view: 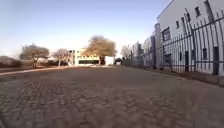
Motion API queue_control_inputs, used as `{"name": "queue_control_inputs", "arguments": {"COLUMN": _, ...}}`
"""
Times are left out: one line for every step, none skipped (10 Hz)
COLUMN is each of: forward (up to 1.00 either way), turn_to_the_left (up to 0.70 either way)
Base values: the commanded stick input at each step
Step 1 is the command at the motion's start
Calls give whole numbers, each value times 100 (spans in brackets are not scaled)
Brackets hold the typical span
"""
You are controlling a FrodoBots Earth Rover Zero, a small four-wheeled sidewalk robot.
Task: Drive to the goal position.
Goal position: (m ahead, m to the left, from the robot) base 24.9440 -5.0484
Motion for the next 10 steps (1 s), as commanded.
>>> {"name": "queue_control_inputs", "arguments": {"forward": 100, "turn_to_the_left": -5}}
{"name": "queue_control_inputs", "arguments": {"forward": 100, "turn_to_the_left": -19}}
{"name": "queue_control_inputs", "arguments": {"forward": 100, "turn_to_the_left": -21}}
{"name": "queue_control_inputs", "arguments": {"forward": 100, "turn_to_the_left": -9}}
{"name": "queue_control_inputs", "arguments": {"forward": 100, "turn_to_the_left": 0}}
{"name": "queue_control_inputs", "arguments": {"forward": 100, "turn_to_the_left": 0}}
{"name": "queue_control_inputs", "arguments": {"forward": 100, "turn_to_the_left": 0}}
{"name": "queue_control_inputs", "arguments": {"forward": 100, "turn_to_the_left": 0}}
{"name": "queue_control_inputs", "arguments": {"forward": 100, "turn_to_the_left": 0}}
{"name": "queue_control_inputs", "arguments": {"forward": 100, "turn_to_the_left": 0}}
